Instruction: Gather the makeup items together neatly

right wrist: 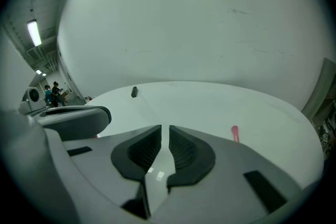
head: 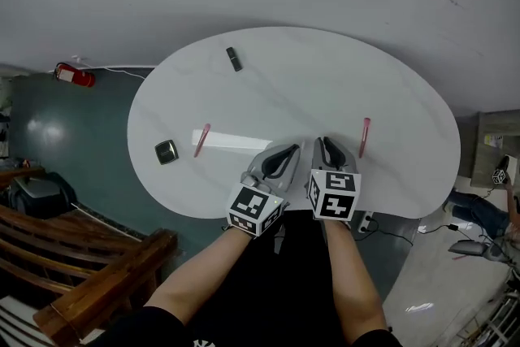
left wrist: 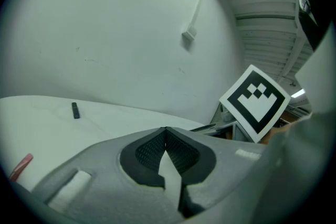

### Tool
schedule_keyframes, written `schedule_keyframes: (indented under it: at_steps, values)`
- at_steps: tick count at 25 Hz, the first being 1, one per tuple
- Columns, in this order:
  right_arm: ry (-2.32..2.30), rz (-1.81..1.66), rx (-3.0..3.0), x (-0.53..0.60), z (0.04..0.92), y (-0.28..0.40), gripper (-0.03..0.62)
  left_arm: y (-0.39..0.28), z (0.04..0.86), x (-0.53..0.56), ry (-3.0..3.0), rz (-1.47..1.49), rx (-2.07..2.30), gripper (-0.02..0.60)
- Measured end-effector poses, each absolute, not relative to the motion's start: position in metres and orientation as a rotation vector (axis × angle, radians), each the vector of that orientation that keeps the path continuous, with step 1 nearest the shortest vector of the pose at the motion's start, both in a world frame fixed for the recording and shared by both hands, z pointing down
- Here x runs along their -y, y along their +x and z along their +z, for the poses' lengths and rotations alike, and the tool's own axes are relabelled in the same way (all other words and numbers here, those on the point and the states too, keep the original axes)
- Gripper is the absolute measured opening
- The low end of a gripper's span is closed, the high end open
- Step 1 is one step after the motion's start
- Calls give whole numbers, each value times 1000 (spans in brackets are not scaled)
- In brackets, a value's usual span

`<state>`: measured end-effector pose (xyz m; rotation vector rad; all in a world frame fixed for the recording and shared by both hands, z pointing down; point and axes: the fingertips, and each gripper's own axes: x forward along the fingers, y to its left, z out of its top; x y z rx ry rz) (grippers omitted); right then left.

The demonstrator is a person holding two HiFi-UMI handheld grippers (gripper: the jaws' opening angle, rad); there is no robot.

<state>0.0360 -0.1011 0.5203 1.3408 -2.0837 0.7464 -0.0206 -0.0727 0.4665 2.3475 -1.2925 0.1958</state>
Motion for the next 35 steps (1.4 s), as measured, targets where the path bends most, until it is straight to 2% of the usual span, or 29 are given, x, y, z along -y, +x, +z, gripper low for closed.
schedule_keyframes:
  at_steps: [12, 19, 25, 32, 35]
  values:
    - [1008, 670, 2267, 58, 515, -119, 55, -171, 470, 22, 2117, 167, 1651, 8]
    - [843, 619, 2342, 37, 515, -188, 55, -229, 483, 8, 2001, 190, 1787, 8]
    - [771, 616, 2353, 25, 525, -220, 55, -261, 505, 2, 1918, 237, 1832, 8]
    - [752, 629, 2351, 29, 536, -224, 54, -285, 534, 8, 1884, 439, 1871, 12]
    - [749, 643, 2353, 31, 539, -224, 54, -290, 547, 10, 1867, 540, 1879, 59]
